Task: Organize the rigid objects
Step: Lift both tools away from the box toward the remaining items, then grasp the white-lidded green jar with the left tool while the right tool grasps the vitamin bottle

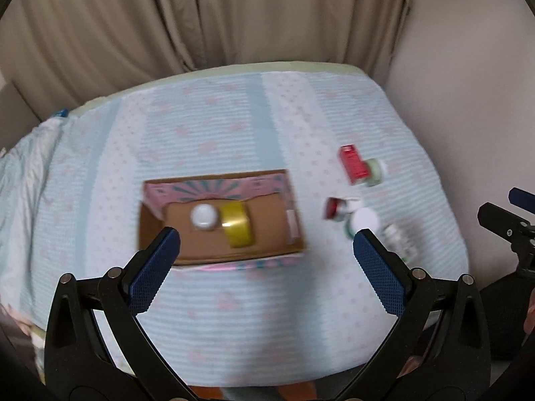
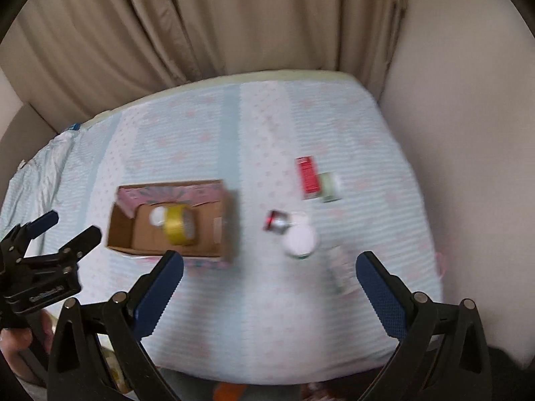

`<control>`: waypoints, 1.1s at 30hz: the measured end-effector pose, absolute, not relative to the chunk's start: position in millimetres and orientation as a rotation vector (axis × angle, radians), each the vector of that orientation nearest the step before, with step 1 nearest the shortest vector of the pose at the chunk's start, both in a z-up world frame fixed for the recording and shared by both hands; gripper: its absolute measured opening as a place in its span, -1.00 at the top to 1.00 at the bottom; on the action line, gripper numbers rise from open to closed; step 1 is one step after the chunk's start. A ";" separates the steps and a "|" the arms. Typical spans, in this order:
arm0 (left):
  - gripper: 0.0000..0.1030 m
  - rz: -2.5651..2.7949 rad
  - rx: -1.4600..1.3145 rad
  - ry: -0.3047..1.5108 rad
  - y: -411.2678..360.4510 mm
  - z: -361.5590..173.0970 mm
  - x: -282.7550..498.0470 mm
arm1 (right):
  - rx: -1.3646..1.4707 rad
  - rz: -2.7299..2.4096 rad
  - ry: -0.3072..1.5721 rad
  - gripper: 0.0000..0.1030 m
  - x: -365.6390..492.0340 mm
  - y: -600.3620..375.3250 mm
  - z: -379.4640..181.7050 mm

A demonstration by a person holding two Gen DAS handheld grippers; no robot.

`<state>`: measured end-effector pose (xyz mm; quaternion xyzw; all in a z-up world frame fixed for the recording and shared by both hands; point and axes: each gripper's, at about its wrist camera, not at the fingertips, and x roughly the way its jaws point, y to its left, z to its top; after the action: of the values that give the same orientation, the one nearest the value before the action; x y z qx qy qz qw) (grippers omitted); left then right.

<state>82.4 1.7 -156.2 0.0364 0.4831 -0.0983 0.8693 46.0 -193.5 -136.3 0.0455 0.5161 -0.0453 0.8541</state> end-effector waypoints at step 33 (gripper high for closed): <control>-0.99 -0.422 0.180 1.091 -197.4 -385.8 105.2 | -0.002 -0.052 1.175 -1.00 25.8 -327.9 -368.9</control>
<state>105.2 -197.4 -385.8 0.0849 0.5141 -0.1989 0.8300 25.8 -327.9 -368.9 -0.0009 0.5542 -0.0245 0.8320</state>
